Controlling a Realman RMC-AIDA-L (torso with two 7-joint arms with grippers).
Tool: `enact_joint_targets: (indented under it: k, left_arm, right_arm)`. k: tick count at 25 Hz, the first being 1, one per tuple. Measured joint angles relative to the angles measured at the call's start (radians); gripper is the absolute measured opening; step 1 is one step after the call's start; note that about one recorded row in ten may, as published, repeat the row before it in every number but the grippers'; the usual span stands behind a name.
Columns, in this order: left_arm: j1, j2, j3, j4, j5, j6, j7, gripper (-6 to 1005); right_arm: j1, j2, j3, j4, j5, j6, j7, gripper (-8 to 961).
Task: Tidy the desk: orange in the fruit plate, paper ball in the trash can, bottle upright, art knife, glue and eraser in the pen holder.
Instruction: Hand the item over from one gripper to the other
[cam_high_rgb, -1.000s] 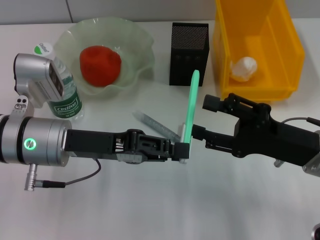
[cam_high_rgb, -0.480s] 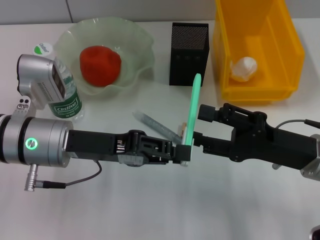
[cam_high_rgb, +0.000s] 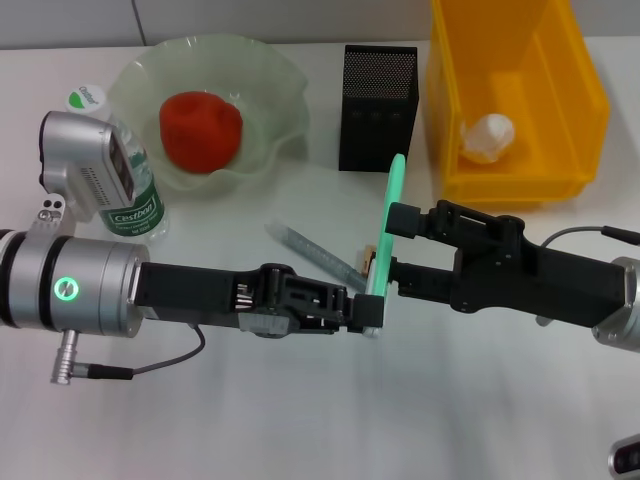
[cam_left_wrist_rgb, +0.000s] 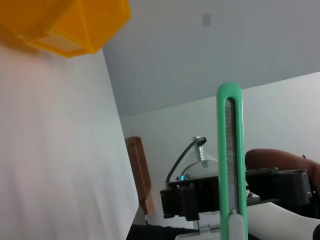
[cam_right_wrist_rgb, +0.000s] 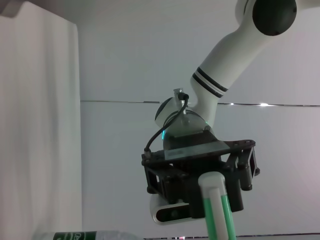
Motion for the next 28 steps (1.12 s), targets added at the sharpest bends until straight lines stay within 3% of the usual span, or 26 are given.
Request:
enact_joint_targets:
  k: [28]
  left_arm:
    - [-0.022, 0.007, -0.006, 0.004, 0.048, -0.021, -0.032, 209]
  right_arm:
    - [0.019, 0.000, -0.051, -0.004, -0.001, 0.031, -0.032, 785]
